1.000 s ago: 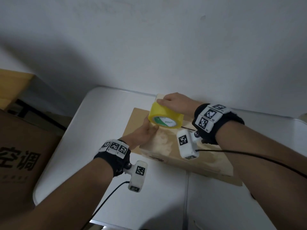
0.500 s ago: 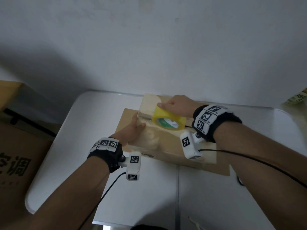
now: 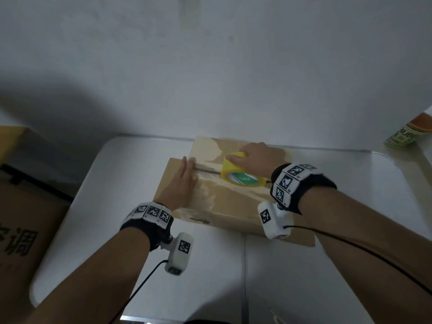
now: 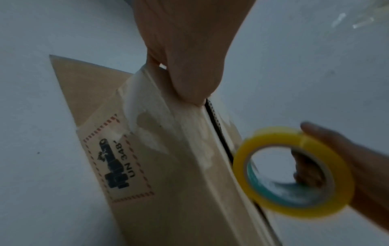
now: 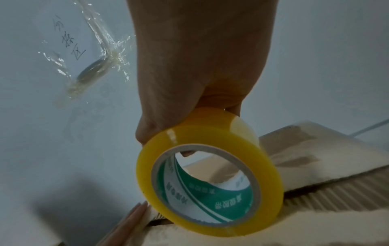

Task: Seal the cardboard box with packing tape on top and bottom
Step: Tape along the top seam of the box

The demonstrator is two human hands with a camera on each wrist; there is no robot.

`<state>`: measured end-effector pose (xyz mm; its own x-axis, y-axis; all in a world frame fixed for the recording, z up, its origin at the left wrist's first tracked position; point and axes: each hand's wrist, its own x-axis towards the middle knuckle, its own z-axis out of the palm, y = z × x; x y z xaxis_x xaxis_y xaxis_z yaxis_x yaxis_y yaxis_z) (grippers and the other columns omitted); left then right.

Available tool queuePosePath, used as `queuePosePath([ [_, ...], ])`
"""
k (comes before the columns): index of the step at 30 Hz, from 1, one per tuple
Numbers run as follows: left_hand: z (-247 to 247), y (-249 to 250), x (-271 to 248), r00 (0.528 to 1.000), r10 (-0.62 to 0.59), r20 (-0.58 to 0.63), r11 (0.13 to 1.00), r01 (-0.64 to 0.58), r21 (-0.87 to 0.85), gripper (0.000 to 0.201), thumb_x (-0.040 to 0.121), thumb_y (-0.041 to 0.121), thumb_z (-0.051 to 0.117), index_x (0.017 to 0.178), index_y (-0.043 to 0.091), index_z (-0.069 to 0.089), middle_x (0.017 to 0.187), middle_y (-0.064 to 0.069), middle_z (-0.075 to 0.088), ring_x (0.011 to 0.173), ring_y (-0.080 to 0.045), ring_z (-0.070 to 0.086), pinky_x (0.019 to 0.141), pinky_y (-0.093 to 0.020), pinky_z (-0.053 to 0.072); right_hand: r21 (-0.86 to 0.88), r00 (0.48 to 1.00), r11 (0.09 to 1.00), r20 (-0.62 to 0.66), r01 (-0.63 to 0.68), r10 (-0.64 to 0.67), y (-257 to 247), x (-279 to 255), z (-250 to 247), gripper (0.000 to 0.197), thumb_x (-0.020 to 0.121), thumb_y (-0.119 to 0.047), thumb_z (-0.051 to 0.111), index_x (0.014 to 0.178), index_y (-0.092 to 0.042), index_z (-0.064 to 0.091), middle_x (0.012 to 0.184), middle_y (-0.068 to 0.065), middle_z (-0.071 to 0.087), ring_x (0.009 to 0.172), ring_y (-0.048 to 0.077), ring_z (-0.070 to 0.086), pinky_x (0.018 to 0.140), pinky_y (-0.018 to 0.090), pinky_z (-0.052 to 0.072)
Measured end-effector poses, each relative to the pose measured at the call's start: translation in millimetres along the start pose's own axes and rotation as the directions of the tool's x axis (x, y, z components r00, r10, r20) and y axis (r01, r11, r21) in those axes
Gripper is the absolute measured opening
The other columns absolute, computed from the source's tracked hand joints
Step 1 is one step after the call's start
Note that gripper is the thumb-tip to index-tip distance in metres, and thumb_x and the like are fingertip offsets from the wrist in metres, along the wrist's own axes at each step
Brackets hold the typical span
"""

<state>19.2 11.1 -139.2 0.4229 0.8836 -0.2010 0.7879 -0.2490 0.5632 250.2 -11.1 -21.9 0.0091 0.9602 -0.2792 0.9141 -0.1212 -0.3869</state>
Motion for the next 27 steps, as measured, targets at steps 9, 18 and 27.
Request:
queuePosePath([
  [9,3,25,8,0.983,0.076,0.17,0.805,-0.161,0.571,0.062,0.099,0.003,0.024,0.151,0.0,-0.008,0.159,-0.016,-0.014,0.148,-0.026,-0.01,0.12,-0.035,-0.005,-0.097,0.998,0.995,0.066,0.001,0.006,-14,5,2,0.064,0.093,-0.06,0.04,0.123,-0.007,0.06,0.128,0.011,0.06,0.114,0.026,0.056,0.083,0.03,0.04],
  [18,5,33,7,0.985,-0.015,0.174,0.805,-0.092,0.586,0.06,0.1,0.008,0.022,0.152,0.006,-0.007,0.16,-0.012,-0.015,0.148,-0.025,-0.012,0.121,-0.042,0.0,0.212,0.999,0.977,0.045,-0.017,0.007,2,1,0,0.051,0.097,-0.049,0.043,0.125,-0.008,0.055,0.122,0.009,0.059,0.115,0.028,0.054,0.079,0.025,0.032],
  [27,2,34,4,0.98,-0.056,0.19,0.836,-0.058,0.546,0.06,0.101,0.01,0.022,0.153,0.01,-0.008,0.16,-0.005,-0.019,0.148,-0.02,-0.014,0.117,-0.047,0.021,-0.082,0.997,0.997,0.08,0.013,-0.007,1,-3,-8,0.062,0.092,-0.06,0.042,0.118,-0.008,0.061,0.12,0.01,0.062,0.109,0.027,0.057,0.08,0.031,0.041],
])
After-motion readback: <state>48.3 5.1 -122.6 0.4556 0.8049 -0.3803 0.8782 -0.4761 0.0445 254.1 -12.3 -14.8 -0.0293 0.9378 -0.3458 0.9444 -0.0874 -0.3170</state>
